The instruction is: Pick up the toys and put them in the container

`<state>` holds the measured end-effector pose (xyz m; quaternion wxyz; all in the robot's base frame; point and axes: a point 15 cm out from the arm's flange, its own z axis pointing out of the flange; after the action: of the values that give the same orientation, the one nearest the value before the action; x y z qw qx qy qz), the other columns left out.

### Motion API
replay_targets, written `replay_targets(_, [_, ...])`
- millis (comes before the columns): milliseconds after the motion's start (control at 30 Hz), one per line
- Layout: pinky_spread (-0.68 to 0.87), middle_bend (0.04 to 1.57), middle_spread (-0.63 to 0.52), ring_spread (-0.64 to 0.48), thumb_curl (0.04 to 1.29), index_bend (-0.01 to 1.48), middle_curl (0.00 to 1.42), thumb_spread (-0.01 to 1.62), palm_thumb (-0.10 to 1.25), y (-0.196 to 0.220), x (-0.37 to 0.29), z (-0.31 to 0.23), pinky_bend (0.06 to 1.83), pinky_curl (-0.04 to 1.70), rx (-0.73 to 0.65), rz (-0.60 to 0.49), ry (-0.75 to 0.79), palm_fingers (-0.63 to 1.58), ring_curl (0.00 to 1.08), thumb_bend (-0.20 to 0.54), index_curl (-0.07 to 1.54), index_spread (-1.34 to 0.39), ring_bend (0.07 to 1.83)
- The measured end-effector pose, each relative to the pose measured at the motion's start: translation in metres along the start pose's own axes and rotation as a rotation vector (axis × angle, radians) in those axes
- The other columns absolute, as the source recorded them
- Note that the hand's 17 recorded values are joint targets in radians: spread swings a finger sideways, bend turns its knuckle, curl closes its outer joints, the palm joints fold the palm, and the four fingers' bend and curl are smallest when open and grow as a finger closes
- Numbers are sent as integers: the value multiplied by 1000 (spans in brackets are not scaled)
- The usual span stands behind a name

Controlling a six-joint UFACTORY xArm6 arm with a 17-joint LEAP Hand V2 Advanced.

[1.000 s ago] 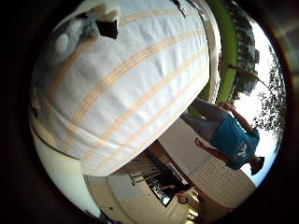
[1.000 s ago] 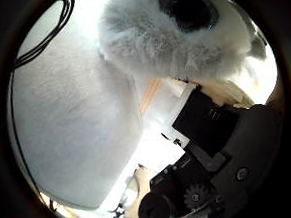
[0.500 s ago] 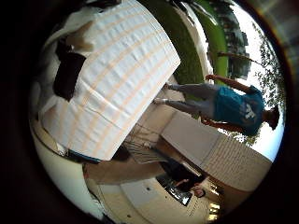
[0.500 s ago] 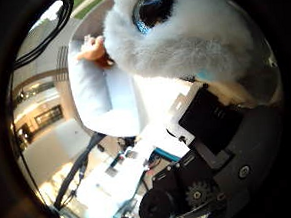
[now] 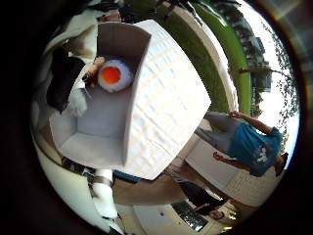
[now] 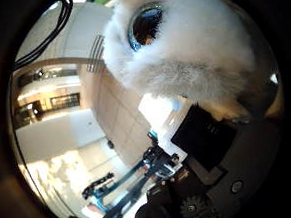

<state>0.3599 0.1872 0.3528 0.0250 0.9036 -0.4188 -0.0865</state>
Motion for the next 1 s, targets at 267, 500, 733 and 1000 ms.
replay_targets(267, [364, 339, -62, 147, 520, 642, 717, 1179, 766, 56, -5, 22, 952, 1017, -301, 20, -60, -160, 656, -42, 79, -440, 803])
replay_targets(500, [413, 154, 47, 258, 490, 492, 558, 1170, 759, 69, -2, 3, 633, 819, -263, 17, -67, -220, 453, -27, 88, -422, 497])
replay_targets(733, [445, 122, 82, 290, 471, 358, 446, 1165, 761, 90, 1, -17, 484, 685, -248, 32, -80, -127, 382, -25, 115, -407, 398])
replay_targets(1000, [495, 100, 109, 322, 460, 253, 327, 1136, 796, 110, 0, -33, 504, 601, -212, 14, -136, -67, 348, -20, 167, -419, 348])
